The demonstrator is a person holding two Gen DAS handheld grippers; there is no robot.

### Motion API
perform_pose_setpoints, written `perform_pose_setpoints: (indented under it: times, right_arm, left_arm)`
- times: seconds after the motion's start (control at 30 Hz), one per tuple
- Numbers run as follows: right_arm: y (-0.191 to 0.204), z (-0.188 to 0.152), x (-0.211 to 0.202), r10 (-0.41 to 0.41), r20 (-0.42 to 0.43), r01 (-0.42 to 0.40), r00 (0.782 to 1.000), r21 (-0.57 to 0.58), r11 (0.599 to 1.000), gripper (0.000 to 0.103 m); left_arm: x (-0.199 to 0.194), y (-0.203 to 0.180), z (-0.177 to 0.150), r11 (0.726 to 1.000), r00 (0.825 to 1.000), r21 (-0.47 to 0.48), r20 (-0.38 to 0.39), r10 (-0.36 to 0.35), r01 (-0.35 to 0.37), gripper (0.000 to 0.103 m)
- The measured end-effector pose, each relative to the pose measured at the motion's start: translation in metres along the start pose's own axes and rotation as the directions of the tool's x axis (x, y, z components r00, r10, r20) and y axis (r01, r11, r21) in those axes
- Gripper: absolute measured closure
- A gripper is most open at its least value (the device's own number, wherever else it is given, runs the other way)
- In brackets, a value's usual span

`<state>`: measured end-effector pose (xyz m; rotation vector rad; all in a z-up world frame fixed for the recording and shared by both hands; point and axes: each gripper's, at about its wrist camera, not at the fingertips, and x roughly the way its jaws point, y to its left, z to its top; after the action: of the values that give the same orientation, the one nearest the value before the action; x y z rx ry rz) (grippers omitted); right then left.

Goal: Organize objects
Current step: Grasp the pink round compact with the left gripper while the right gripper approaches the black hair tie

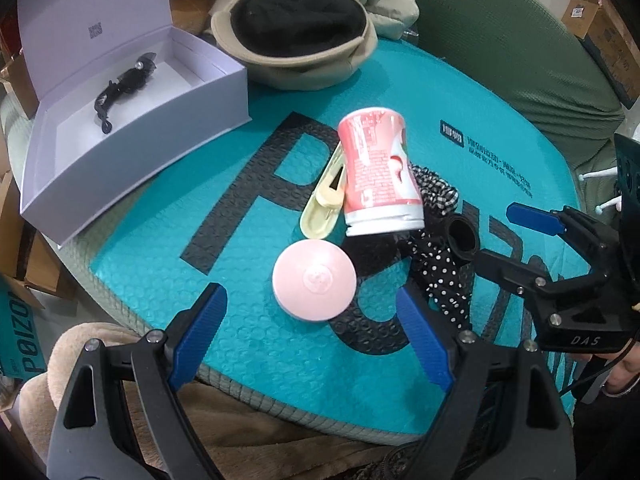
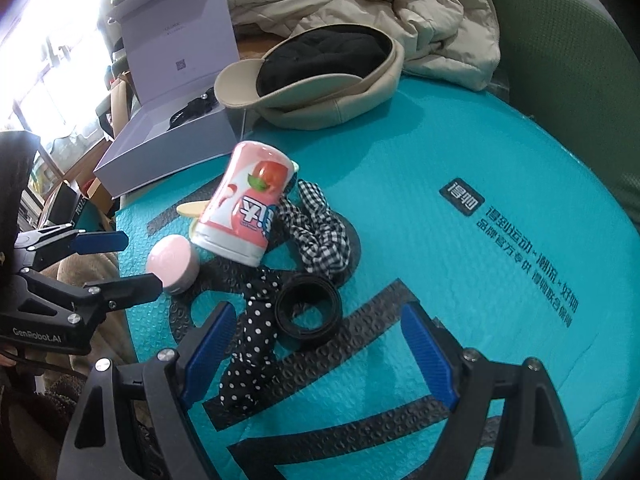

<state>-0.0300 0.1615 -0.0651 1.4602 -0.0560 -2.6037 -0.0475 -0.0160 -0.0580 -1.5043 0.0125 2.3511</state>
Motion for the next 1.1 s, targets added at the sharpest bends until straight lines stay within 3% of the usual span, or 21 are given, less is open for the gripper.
perform_pose_setpoints:
  times: [0.3,0.5,0.93,1.03,1.1]
  right_arm:
    - [-0.004,-0.007,0.01,-0.021,-0.019,0.021,1.0,-0.031,0.999,0.021]
    - [-0.004,-0.009,0.024,-0.005,-0.047,0.004,0.999,-0.03,1.0,0.039]
    - [0.006,0.001,0.037,-0.005,-0.051,0.002,0.999,-0.056,0.998,0.041]
    - [0.005,0.001,0.038,0.002,-0.053,-0.005,0.999,-0.051,0.999,0.056]
    - [0.003,0.001,0.039,0.006,-0.053,-0.009,0.999,-0.044,0.999,0.06]
  left_arm:
    - [0.015,0.004,0.001,1.0,0.999,-0.025,-0.031,-0.014,0.013,0.017]
    - [0.023,0.003,0.004,1.0,0.999,-0.017,-0.052,-0.011,0.011,0.018]
    - [0.029,0.009,0.007,1.0,1.0,-0.002,-0.024,0.014,-0.014,0.027]
    - [0.028,0.008,0.007,1.0,1.0,0.018,-0.007,0.01,-0.01,0.034]
    - [0.028,0.007,0.006,1.0,1.0,0.029,0.003,0.002,-0.002,0.038]
